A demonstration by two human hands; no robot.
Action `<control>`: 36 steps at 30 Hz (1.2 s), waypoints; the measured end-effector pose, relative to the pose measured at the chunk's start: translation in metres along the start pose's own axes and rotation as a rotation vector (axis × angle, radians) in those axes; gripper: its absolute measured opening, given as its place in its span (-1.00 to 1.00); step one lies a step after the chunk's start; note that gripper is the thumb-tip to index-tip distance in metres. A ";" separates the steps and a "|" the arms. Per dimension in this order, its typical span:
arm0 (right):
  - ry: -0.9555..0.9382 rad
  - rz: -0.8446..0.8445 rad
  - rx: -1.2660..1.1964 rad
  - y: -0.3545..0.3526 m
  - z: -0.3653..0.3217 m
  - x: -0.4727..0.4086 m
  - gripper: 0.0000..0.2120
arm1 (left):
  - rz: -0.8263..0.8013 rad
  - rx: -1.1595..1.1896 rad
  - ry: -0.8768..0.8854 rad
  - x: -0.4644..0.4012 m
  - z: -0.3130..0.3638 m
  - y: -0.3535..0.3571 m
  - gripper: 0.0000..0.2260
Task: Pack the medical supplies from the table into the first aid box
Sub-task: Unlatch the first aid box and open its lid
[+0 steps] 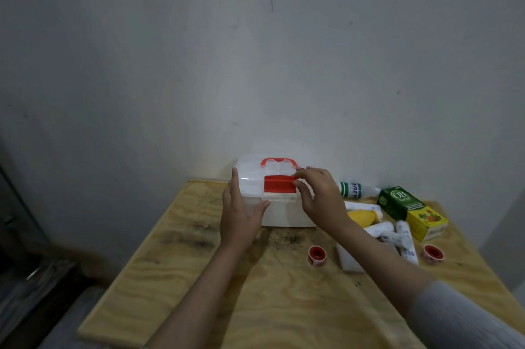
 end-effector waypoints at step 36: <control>0.071 -0.115 0.152 -0.037 0.051 -0.089 -0.52 | -0.060 -0.069 -0.010 0.001 -0.003 0.000 -0.10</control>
Point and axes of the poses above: each hand's wrist, its own x-axis away from the middle knuckle, its own y-axis out of the palm, z = x × y, the point moved 9 cm from there along -x, towards the middle knuckle, and after that the axes turned 6 degrees about z, right-handed, at the moved point
